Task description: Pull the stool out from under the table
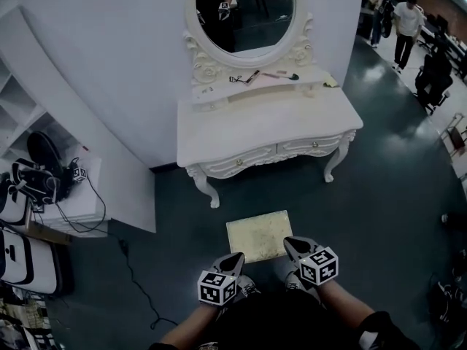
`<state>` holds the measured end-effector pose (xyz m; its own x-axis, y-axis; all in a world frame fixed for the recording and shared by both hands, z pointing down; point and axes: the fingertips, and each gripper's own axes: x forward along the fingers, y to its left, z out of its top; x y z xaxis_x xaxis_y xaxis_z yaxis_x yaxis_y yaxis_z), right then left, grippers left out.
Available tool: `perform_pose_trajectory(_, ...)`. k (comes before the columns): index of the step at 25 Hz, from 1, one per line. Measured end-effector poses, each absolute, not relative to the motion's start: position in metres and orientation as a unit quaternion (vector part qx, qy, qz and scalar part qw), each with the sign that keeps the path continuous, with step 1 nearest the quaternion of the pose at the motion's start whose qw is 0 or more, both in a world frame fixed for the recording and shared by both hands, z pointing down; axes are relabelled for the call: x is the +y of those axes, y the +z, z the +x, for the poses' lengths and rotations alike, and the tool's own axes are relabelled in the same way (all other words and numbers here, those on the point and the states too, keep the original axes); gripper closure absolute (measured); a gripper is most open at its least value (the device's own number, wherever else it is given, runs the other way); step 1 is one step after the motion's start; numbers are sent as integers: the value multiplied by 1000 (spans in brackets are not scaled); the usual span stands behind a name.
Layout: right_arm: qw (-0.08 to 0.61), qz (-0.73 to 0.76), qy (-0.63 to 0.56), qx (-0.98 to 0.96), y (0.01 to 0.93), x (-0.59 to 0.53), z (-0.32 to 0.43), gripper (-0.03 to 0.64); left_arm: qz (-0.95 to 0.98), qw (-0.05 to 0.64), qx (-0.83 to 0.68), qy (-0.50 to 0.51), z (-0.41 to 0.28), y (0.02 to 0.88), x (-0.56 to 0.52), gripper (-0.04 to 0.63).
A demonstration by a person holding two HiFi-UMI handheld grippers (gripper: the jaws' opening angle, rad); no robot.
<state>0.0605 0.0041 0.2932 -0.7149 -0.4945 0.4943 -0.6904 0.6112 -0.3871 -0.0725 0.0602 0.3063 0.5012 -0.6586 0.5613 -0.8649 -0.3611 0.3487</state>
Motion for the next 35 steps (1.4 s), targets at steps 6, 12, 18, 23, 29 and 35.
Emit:
perform_pose_trajectory(6,132,320,271,-898,233,-6,52,589,818,304,-468,142,-76,275,47,588)
perform_pose_trajectory(12,116,289,246,-918,181,-2,50,589,843,298,-432,119,-60,230,37,588)
perform_pose_trajectory(18,96,271,262,-921,165,15,45,589,876,281,-378,102,-24,188,41,588)
perform_pose_trajectory(23,107,264,256,-924,174,29,43,589,876,282,-373,118,-16,198,51,588)
perform_pose_trajectory(29,117,248,276,-921,187,46,46,589,869,298,-376,124,-8,210,69,588)
perform_pose_trajectory(35,115,240,289,-920,190,55,49,589,874,287,-370,131,2,208,75,588)
